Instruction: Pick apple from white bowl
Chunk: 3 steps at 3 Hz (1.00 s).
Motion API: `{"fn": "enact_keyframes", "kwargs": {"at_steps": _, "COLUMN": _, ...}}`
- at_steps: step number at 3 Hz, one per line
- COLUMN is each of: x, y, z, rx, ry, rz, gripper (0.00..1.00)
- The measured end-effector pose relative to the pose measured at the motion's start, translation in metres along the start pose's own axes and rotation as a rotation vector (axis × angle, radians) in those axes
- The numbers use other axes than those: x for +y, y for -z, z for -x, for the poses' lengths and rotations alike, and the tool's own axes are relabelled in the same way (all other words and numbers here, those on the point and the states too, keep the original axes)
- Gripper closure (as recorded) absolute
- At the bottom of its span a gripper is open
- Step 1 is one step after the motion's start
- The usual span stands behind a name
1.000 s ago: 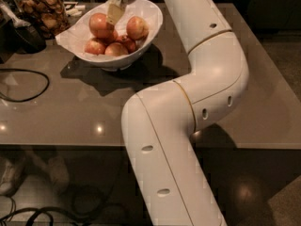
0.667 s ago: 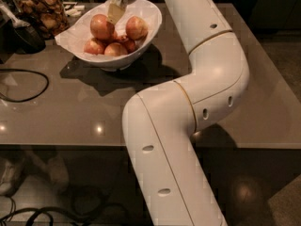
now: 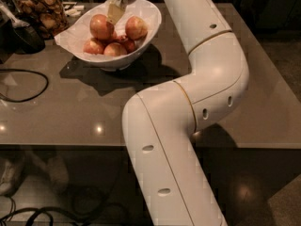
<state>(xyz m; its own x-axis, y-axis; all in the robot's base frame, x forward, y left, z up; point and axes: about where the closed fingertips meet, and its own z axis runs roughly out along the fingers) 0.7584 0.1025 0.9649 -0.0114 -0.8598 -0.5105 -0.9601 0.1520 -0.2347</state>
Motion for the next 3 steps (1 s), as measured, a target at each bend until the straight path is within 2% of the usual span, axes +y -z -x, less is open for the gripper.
{"fn": "enact_keyframes", "kwargs": {"at_steps": 2, "x": 0.0, "y": 0.0, "z": 0.0, "rx": 0.0, "ry": 0.0, "rz": 0.0, "gripper": 0.12}}
{"fn": "enact_keyframes", "kwargs": {"at_steps": 3, "x": 0.0, "y": -0.0001, "z": 0.0, "rx": 0.0, "ry": 0.0, "rz": 0.0, "gripper": 0.0}}
